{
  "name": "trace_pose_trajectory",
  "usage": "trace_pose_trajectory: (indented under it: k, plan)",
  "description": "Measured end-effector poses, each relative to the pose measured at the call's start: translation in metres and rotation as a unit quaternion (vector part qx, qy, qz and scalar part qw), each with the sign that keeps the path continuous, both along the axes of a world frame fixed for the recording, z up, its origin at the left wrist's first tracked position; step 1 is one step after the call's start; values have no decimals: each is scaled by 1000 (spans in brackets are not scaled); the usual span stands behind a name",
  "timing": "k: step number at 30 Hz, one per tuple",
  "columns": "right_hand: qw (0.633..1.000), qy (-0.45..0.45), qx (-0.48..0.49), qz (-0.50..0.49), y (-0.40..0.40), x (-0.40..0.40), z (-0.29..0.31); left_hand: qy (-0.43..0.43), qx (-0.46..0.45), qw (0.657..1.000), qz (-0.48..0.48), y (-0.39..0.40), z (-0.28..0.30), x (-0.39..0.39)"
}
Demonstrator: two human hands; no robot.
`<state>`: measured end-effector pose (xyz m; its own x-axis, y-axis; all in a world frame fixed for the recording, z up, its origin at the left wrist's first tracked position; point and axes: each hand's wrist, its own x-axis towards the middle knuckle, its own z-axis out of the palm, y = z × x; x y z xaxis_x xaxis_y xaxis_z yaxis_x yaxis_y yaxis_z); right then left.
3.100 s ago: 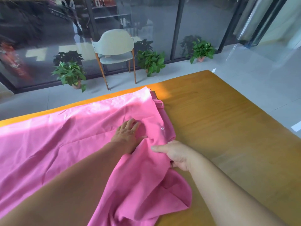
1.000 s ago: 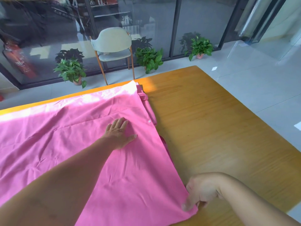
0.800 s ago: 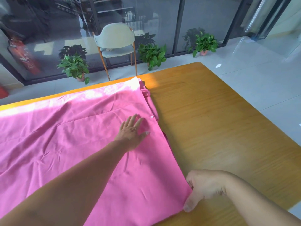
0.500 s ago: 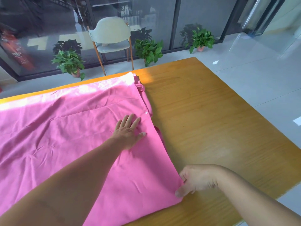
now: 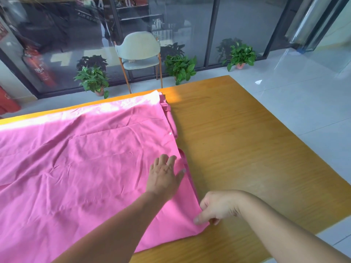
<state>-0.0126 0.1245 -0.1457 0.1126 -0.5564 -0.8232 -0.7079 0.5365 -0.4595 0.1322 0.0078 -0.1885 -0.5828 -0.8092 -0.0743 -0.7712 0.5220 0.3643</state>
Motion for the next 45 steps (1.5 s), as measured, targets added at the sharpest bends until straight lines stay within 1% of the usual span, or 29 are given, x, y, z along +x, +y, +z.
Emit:
trace_pose_trajectory:
  k: [2,4,5,7,9,10,12,15,17,19,21,23,25,28,29,31,33,35,37,39,41,42,43,45]
  plan:
    - [998,27,-3,52,-3,4,7,33,84,994,58,21,9,-4]
    - [993,54,-14,106,-7,8,11,52,167,979,107,34,13,-9]
    - [991,58,-21,119,-8,10,15,57,192,972,121,38,14,-11]
    - [988,61,-37,135,-11,13,27,61,216,965,138,41,12,-12]
    - [987,70,-37,140,-16,10,37,64,219,961,154,41,9,-10]
    - [987,86,-38,130,-20,6,41,69,220,960,161,39,8,-8]
    - [986,139,-64,72,-31,-7,47,89,223,955,174,40,5,-4]
    - [963,224,-151,-2,-59,-28,43,126,224,947,193,47,2,-1]
    - [948,237,-211,-31,-88,-39,35,138,233,939,211,52,1,-2]
    - [935,225,-268,-53,-122,-50,22,139,222,938,228,53,-1,-5]
    - [922,225,-310,-65,-159,-60,9,109,187,946,242,52,-1,-12]
    - [909,219,-353,-37,-194,-69,-5,77,137,950,271,50,-1,-26]
    - [899,202,-388,13,-221,-71,-17,66,89,946,306,43,-1,-45]
    - [892,164,-416,69,-245,-70,-31,58,41,933,353,28,-3,-69]
    - [892,156,-419,66,-253,-71,-35,58,30,929,363,23,-4,-76]
    - [895,152,-418,29,-271,-74,-39,61,16,923,380,15,-8,-86]
    - [895,159,-414,-40,-291,-78,-41,91,2,906,413,9,-12,-91]
    - [903,168,-386,-90,-313,-81,-40,114,-6,882,457,4,-18,-91]
    - [915,180,-352,-80,-329,-83,-41,138,-12,857,497,2,-25,-88]
    - [917,189,-348,-51,-340,-85,-44,167,-32,832,529,2,-27,-88]
    - [921,180,-342,-50,-350,-88,-45,173,-57,815,550,3,-30,-88]
    - [924,169,-337,-63,-355,-90,-44,163,-66,814,554,5,-30,-88]
    - [925,158,-337,-76,-359,-92,-44,156,-75,820,545,6,-31,-87]
    - [924,142,-344,-92,-364,-91,-43,149,-92,861,478,7,-34,-87]
